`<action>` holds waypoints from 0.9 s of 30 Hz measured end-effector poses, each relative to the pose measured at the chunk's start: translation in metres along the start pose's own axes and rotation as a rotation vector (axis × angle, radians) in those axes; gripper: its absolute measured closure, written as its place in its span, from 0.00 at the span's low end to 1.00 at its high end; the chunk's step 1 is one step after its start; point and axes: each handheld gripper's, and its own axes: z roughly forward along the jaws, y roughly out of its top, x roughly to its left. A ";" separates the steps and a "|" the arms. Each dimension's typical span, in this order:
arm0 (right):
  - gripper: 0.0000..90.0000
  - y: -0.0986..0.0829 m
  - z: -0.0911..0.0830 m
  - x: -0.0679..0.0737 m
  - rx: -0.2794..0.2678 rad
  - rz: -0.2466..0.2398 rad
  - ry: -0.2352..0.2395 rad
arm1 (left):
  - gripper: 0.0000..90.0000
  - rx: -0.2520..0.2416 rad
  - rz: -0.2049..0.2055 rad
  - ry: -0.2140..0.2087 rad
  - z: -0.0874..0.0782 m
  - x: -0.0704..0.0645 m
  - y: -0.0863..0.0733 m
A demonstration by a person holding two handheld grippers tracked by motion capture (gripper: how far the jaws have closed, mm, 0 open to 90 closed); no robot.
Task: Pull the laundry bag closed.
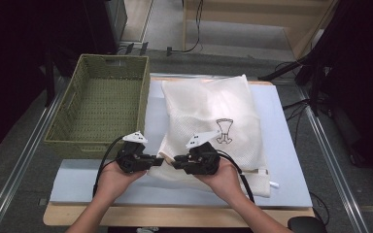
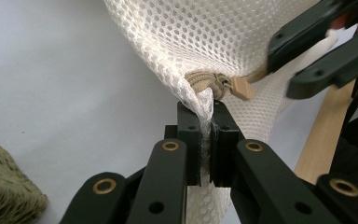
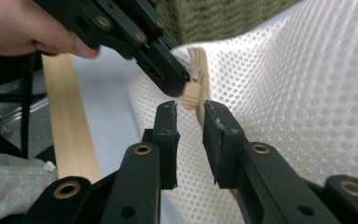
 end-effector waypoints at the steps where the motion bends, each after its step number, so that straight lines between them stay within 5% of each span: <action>1: 0.85 0.000 0.000 0.000 0.001 0.002 0.005 | 0.96 -0.002 -0.002 -0.002 0.000 0.000 0.000; 11: 0.84 -0.004 0.021 -0.006 0.080 0.027 0.030 | 0.96 -0.015 0.021 -0.012 -0.001 -0.003 0.000; 27: 0.86 -0.003 0.025 -0.014 0.039 0.106 0.086 | 0.95 0.036 0.052 0.005 0.008 -0.008 -0.003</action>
